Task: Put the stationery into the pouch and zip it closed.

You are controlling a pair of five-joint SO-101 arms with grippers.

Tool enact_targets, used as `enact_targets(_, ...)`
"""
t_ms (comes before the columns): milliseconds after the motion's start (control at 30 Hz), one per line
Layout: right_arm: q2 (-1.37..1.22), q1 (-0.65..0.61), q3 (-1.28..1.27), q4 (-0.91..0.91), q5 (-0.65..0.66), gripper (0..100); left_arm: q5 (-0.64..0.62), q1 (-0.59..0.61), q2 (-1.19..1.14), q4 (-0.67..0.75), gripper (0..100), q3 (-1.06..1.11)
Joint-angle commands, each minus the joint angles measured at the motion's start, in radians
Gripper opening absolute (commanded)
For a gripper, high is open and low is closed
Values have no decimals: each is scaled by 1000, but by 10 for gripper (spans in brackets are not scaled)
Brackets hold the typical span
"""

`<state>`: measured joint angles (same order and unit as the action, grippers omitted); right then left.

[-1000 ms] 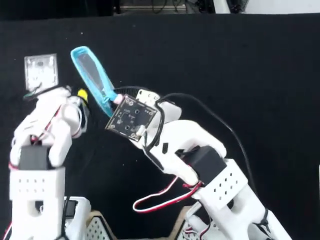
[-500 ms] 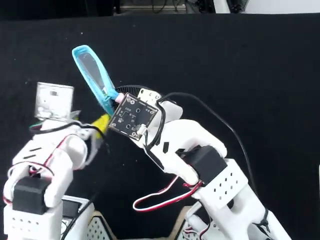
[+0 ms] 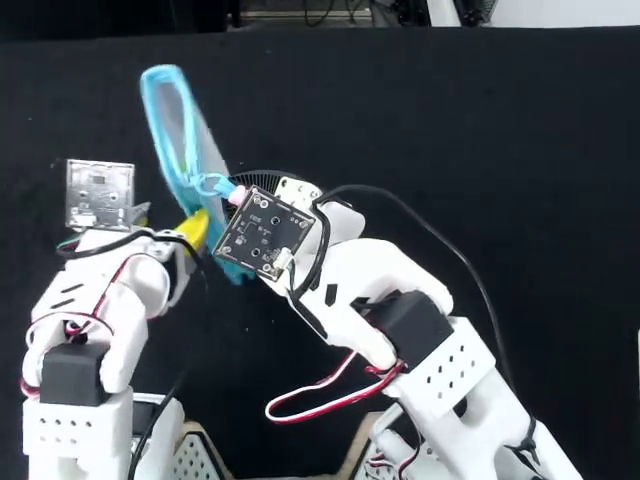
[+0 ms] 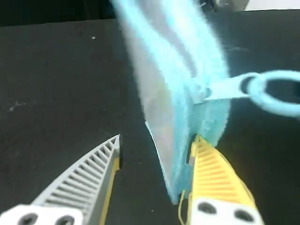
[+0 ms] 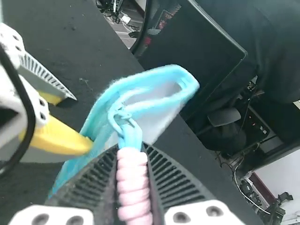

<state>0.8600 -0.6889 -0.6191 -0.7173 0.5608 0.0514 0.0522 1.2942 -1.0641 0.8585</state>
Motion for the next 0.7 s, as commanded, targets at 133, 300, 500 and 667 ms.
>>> enact_targets(133, -2, 18, 31, 29, -8, 11, 0, 33, 2, -64, 239, -122)
enact_targets(300, -4, 15, 30, 29, -8, 11, 3, -16, 2, -170, 239, -171)
enact_targets(500, -4, 15, 30, 29, -8, 11, 3, -21, 2, -301, 239, -252)
enact_targets(667, -4, 15, 30, 29, -8, 11, -2, -56, -3, -305, 239, -255)
